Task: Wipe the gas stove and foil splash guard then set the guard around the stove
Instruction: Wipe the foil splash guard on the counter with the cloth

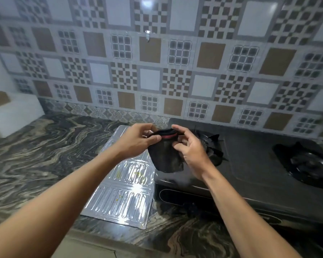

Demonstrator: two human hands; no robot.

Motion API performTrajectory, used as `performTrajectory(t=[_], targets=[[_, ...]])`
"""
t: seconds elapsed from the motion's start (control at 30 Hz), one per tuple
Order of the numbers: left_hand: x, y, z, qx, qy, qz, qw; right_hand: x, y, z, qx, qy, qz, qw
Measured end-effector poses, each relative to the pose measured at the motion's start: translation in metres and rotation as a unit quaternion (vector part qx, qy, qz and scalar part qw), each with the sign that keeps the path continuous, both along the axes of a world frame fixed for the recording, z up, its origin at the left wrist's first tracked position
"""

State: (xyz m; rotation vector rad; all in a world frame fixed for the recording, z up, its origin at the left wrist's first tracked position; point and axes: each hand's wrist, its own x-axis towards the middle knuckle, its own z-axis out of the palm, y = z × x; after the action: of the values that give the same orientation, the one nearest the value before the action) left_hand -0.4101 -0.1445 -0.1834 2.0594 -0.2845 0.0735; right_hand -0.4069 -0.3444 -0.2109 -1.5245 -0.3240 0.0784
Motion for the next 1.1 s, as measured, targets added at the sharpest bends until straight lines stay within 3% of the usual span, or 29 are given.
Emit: performTrajectory(t=[0.13, 0.2, 0.37, 0.57, 0.67, 0.87, 1.1], targets=[[-0.002, 0.017, 0.02, 0.121, -0.068, 0.062, 0.988, 0.004, 0.002, 0.024, -0.052, -0.018, 0.181, 0.982], [-0.003, 0.025, 0.029, 0.15, -0.076, 0.072, 0.983, 0.008, 0.008, 0.031, -0.092, -0.028, 0.206, 0.974], [-0.002, 0.05, 0.034, 0.151, -0.108, 0.118, 0.975, 0.035, 0.029, 0.035, -0.208, -0.08, 0.163, 0.961], [0.032, 0.1, 0.014, 0.115, -0.109, 0.13, 0.979, 0.069, 0.07, 0.026, -0.219, -0.068, 0.141, 0.963], [0.061, 0.126, 0.003, 0.072, -0.095, 0.127, 0.985, 0.096, 0.102, 0.019, -0.168, -0.023, 0.12, 0.978], [0.134, 0.188, -0.028, 0.015, -0.047, 0.057, 0.997, 0.155, 0.166, 0.004, -0.222, -0.076, 0.078, 0.969], [0.224, 0.248, -0.071, 0.026, -0.001, -0.022, 0.999, 0.213, 0.215, -0.037, -0.215, -0.036, 0.004, 0.976]])
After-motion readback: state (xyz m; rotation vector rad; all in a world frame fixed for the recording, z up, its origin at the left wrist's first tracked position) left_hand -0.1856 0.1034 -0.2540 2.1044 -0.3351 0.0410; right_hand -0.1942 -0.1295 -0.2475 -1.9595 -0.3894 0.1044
